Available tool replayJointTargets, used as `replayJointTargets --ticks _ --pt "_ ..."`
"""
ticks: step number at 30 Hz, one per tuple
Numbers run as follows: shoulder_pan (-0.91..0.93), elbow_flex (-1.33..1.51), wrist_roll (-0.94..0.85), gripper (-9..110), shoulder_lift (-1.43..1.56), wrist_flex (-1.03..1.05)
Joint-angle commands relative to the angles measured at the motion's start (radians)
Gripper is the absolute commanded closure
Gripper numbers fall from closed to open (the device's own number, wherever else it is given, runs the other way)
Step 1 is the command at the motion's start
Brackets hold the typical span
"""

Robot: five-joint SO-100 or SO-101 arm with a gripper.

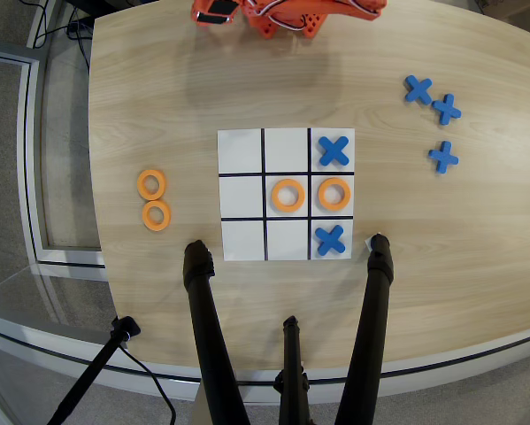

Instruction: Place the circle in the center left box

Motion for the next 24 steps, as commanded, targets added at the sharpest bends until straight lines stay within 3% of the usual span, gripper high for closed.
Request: replayJointTargets --ticks 1,24 --pt "0.041 0.055 -0.005 102 0.02 0.008" --pt "0.061 0.055 0.005 101 0.02 0.008"
